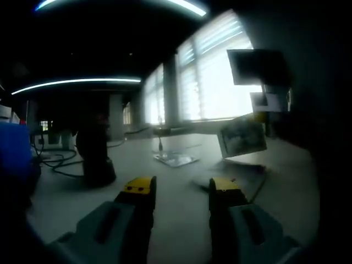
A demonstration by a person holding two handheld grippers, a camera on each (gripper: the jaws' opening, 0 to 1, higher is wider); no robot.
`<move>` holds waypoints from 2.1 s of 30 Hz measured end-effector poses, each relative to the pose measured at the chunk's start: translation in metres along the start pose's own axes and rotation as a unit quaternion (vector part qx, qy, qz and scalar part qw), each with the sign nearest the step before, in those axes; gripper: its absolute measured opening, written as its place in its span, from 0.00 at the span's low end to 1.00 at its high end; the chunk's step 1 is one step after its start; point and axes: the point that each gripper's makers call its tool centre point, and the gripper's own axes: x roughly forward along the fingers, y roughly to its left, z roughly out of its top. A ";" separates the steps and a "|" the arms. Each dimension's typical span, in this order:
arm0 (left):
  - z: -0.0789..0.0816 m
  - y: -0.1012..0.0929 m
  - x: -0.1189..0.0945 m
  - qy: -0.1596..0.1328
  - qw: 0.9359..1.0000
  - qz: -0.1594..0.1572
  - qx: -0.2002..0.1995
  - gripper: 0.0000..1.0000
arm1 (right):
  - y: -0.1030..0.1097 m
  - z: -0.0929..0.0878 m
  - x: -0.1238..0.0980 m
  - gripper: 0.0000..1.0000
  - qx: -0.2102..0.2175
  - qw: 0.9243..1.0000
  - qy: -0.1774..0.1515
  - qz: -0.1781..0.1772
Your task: Clip sheet goods on table flip sheet goods clip sheet goods scan sheet goods put sheet goods back to table
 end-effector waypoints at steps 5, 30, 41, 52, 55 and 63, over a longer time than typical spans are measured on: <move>0.000 0.000 0.000 0.000 1.000 0.000 0.000 0.31 | -0.006 0.006 -0.002 0.00 0.014 1.000 -0.006 -0.005; -0.001 0.003 0.001 0.001 1.000 0.000 0.001 0.31 | -0.054 -0.003 -0.002 0.00 0.116 0.991 -0.004 -0.070; -0.002 0.003 0.002 0.004 1.000 0.000 0.008 0.31 | -0.095 -0.054 -0.022 0.00 0.268 0.953 0.031 -0.137; -0.002 0.003 0.001 0.003 1.000 0.002 0.007 0.31 | -0.111 -0.083 -0.032 0.00 0.294 0.936 0.055 -0.183; -0.001 0.002 0.001 0.002 1.000 0.001 0.006 0.31 | -0.110 -0.093 -0.033 0.00 0.296 0.933 0.079 -0.189; -0.001 0.001 0.001 0.000 1.000 0.001 0.005 0.31 | -0.110 -0.098 -0.038 0.03 0.287 0.933 0.092 -0.196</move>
